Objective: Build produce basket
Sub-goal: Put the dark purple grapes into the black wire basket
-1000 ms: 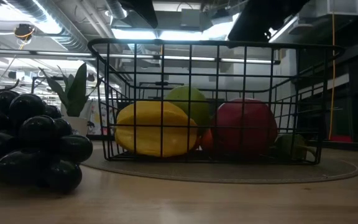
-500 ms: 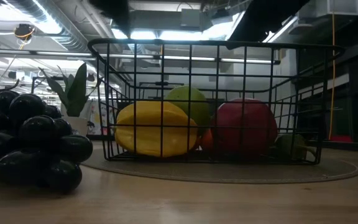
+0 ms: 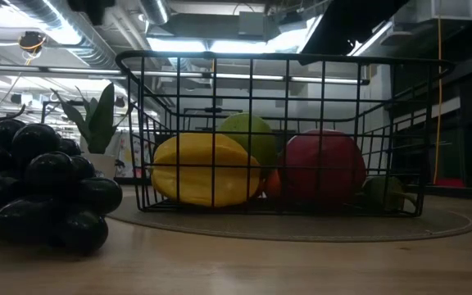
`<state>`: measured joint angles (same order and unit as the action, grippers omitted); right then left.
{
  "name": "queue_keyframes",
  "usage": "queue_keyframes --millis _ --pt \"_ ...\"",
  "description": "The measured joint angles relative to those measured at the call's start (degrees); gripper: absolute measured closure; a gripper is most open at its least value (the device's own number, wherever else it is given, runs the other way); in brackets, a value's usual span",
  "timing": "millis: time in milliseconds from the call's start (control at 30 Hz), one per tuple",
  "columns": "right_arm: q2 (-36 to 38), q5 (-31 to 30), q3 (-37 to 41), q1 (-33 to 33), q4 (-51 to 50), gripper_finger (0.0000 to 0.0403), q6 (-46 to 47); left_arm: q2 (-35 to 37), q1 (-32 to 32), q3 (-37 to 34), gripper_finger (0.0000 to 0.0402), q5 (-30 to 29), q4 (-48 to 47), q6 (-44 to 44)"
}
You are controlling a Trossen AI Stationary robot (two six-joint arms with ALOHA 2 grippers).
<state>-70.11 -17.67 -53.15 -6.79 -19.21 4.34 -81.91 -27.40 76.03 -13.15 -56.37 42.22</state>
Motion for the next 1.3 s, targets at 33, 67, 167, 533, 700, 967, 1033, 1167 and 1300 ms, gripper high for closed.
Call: queue_keyframes --millis 33,67,167,533,700,967,1033,1167,1300 --pt "0.0 0.91 0.0 0.01 -0.01 0.0284 0.54 0.0 -0.93 0.0 0.0325 0.0 -0.63 -0.13" --pt "0.0 2.04 0.0 0.02 -0.04 0.0284 1.37 0.0 -1.81 0.0 0.0325 0.02 -1.41 -0.98" --pt "0.0 6.02 0.0 0.02 -0.86 0.0284 1.57 0.0 -4.23 0.0 0.0325 0.02 -2.48 -4.63" --pt "0.0 10.01 0.02 -0.23 -4.89 0.0284 6.46 0.0 -7.67 0.0 0.0325 0.01 4.91 -3.56" --pt "0.3 2.28 0.02 -2.1 -3.24 0.0284 6.05 0.0 -8.14 0.0 0.0325 0.51 10.49 -3.7" --pt "3.11 -1.32 0.02 -4.34 -3.27 0.0284 5.86 -2.66 -9.4 0.07 0.0293 0.44 12.15 1.14" --pt "4.36 -1.5 0.02 -4.81 -3.38 0.0284 5.83 -4.23 -9.98 0.09 0.0283 0.56 12.54 1.06" --pt "6.92 -4.35 0.02 -5.66 -3.38 0.0284 5.71 -8.76 -10.59 0.07 0.0275 0.61 12.36 0.91" --pt "8.95 -5.89 0.02 -5.95 -3.33 0.0284 5.68 -13.7 -10.49 0.07 0.0276 0.26 12.38 0.91"
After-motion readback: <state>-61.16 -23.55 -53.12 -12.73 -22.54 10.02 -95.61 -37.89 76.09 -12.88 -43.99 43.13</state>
